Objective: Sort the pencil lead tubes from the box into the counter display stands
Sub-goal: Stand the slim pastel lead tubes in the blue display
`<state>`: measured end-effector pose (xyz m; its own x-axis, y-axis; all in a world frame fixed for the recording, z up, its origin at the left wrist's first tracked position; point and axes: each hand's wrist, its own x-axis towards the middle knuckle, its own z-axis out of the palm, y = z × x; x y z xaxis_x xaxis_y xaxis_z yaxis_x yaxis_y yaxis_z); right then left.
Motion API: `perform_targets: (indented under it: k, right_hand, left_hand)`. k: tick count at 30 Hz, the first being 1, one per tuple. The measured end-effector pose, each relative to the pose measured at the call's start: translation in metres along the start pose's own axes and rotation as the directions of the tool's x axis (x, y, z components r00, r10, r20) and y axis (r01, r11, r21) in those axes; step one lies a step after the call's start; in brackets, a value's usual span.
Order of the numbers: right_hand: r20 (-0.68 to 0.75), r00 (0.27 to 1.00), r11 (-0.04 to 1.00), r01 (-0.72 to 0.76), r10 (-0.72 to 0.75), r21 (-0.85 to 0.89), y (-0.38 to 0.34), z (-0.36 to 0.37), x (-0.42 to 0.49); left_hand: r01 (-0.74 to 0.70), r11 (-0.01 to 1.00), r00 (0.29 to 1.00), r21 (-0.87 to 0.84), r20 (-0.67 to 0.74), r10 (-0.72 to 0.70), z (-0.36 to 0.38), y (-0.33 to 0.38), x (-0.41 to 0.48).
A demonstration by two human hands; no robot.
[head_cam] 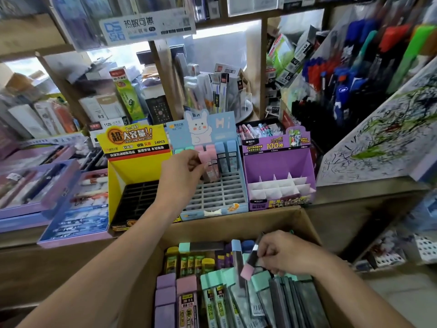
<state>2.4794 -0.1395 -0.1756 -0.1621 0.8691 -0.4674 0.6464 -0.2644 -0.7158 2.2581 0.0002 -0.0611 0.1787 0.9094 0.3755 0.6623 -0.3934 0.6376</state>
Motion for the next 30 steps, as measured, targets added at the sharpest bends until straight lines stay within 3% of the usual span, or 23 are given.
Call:
perform_targets:
  k: [21, 30]
  right_hand:
    - [0.002, 1.0, 0.999, -0.016, 0.016, -0.028, -0.005, -0.001, -0.004]
    - [-0.037, 0.999, 1.0, 0.018, -0.018, 0.005, -0.007, -0.001, -0.008]
  left_hand:
    - [0.14, 0.989, 0.988, -0.038, 0.075, -0.137, 0.02, 0.001, 0.002]
    - [0.037, 0.999, 0.994, 0.01, 0.105, -0.038, 0.009, -0.005, -0.059]
